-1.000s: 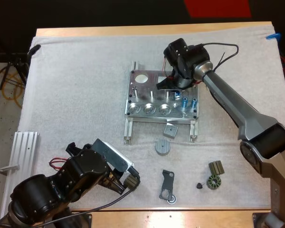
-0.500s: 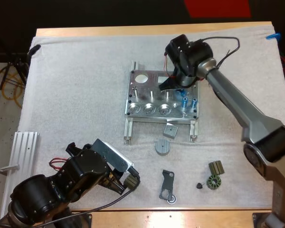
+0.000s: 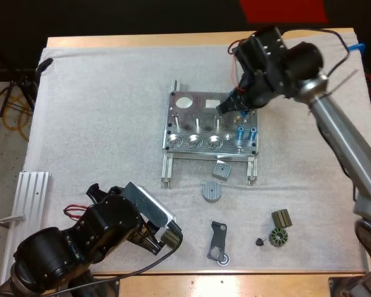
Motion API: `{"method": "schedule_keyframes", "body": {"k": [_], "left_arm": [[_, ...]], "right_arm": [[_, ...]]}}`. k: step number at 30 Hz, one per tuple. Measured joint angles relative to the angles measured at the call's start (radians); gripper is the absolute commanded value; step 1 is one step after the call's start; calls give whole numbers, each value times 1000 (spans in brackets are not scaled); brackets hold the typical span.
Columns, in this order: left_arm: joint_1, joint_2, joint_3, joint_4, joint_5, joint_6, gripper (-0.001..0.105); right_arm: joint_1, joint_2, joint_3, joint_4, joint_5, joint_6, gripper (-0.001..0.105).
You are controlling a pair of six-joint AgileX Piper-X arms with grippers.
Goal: Load cells from right to left
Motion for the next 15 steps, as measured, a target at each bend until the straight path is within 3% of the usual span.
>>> {"method": "schedule_keyframes", "body": {"k": [6,15], "left_arm": [[0,0,0,0,-1,55,63],[0,0,0,0,-1,151,63]], "right_arm": [[51,-83,63,24,-6,-66,0],[201,-114,297,33,-6,-141,0]]}}
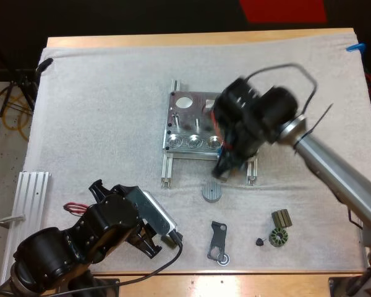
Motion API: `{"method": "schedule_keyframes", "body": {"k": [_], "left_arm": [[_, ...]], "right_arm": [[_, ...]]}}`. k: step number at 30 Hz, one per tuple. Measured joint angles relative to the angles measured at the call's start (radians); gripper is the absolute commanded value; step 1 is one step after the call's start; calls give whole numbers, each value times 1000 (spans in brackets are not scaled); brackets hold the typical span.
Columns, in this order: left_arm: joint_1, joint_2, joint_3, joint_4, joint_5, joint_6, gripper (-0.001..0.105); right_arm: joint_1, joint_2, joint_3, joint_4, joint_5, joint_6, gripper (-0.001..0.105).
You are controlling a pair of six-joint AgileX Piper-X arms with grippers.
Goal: Load cells from right to left
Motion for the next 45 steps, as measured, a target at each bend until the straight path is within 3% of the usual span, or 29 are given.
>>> {"method": "schedule_keyframes", "body": {"k": [8,17,26,28,32,45], "left_arm": [[0,0,0,66,0,126,63],[0,-63,0,82,-1,137,63],[0,-69,0,89,-1,137,63],[0,-69,0,89,-1,137,63],[0,-69,0,85,-1,137,63],[0,-69,0,73,-1,160,63]], "right_arm": [[120,-2,142,-28,-41,-28,0],[150,-3,261,-156,-92,-27,0],[151,-3,297,-205,-152,-42,1],[151,-6,297,-210,-152,-51,9],[151,-6,297,-239,-152,-65,38],[151,-6,297,-295,-143,-102,39]]}}
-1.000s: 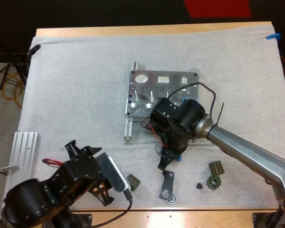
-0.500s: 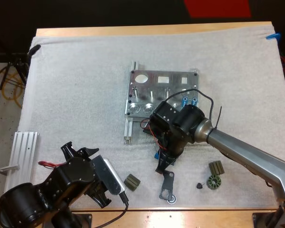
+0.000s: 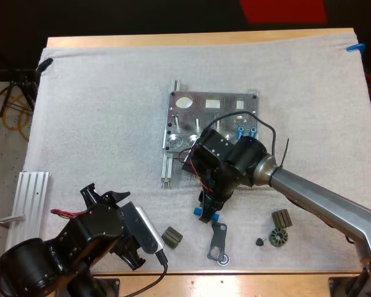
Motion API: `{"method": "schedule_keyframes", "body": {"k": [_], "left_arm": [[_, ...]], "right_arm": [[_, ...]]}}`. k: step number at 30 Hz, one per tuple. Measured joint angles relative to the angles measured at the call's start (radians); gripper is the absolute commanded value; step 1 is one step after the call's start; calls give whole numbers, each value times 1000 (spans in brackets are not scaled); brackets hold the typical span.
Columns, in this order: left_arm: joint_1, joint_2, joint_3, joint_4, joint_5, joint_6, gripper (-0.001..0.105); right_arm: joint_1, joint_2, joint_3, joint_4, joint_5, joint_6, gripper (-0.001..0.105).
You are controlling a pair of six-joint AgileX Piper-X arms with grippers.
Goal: Load cells from right to left
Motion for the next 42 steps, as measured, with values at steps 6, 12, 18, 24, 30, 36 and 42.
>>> {"method": "schedule_keyframes", "body": {"k": [6,12,18,24,30,36,42], "left_arm": [[0,0,0,0,0,96,63],[0,0,0,-26,19,215,63],[0,0,0,-38,171,327,63],[0,0,0,-50,291,433,63],[0,15,29,-82,300,526,63],[0,86,127,-121,300,601,63],[0,204,186,-174,337,663,63]], "right_arm": [[0,-27,0,143,35,0,39],[0,-90,0,245,35,39,39],[0,-194,0,293,13,69,39],[0,-325,0,303,11,121,39],[0,-458,0,305,11,221,39],[0,-571,0,308,11,308,39],[0,-649,0,309,9,375,39]]}}
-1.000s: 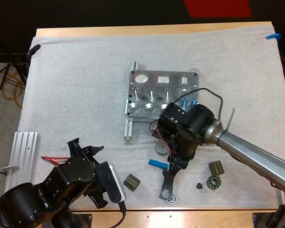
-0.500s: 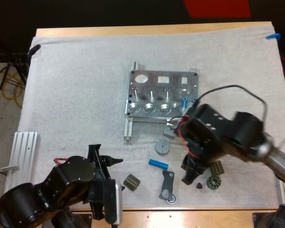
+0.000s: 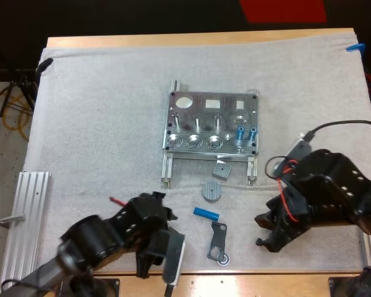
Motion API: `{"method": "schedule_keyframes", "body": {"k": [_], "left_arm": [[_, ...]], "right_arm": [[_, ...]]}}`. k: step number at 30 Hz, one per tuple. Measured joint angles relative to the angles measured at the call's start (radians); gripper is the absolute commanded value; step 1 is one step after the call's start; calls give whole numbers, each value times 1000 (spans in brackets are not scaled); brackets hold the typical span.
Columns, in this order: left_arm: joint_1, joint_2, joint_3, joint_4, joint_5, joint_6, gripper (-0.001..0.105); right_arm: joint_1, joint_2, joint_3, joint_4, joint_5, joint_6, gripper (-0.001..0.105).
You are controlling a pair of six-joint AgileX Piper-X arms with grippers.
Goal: Load cells from right to left
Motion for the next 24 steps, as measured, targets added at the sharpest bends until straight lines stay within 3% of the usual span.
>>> {"method": "schedule_keyframes", "body": {"k": [7,24], "left_arm": [[0,174,5,-156,7,71,63],[0,533,5,-356,19,72,63]], "right_arm": [[0,-18,0,3,1,23,39],[0,-18,0,3,1,28,39]]}}
